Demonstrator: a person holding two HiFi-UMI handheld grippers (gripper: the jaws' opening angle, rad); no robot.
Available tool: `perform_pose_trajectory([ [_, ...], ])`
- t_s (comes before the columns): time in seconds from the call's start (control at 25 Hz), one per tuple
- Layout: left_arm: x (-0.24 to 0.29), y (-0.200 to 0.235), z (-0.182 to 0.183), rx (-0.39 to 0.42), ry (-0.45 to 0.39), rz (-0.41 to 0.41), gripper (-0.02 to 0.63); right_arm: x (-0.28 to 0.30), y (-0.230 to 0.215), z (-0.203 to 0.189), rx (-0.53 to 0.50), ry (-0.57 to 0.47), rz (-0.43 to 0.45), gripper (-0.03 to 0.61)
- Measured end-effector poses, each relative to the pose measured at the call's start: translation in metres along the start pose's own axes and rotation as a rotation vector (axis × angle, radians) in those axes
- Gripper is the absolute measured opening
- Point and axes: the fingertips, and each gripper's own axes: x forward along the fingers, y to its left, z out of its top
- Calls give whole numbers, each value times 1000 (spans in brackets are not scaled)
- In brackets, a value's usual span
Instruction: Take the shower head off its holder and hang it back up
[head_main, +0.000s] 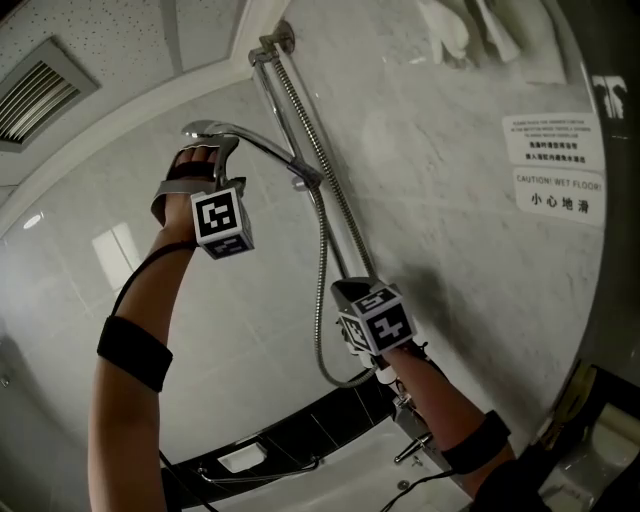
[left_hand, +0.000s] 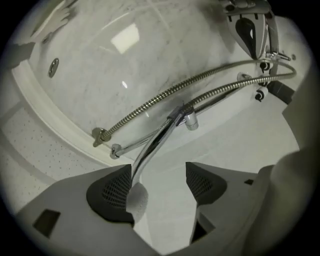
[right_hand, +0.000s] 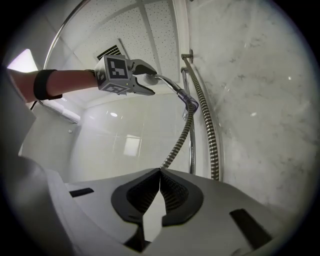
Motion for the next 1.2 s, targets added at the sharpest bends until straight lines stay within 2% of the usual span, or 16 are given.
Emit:
perform_pose_trajectory([
  [0.16, 21, 22, 2, 110, 25, 43, 342, 0, -15, 4, 7, -12, -14, 20],
  [0.28, 35, 32, 0, 222, 53, 62, 342, 1, -26, 11, 12, -22, -32, 20],
  [0.56, 64, 15, 4, 478, 96, 39, 310, 3, -33, 16, 32, -24, -29, 20],
  [0.64, 71, 14, 4, 537, 104, 67, 244, 3, -31, 18, 24, -28, -29, 20],
  [0.72, 75, 21, 3, 589, 119, 115, 100, 3, -30, 19, 15, -26, -24, 20],
  [0.8, 77, 24, 5, 620, 128, 127, 97, 3, -30, 17, 13, -23, -19, 20],
  [1.0, 73, 26, 7, 617, 130, 130, 97, 1, -26, 12, 11, -18, -11, 23],
  [1.2, 71, 27, 8, 630, 127, 134, 97, -5, -33, 10, -11, -21, -44, 24],
])
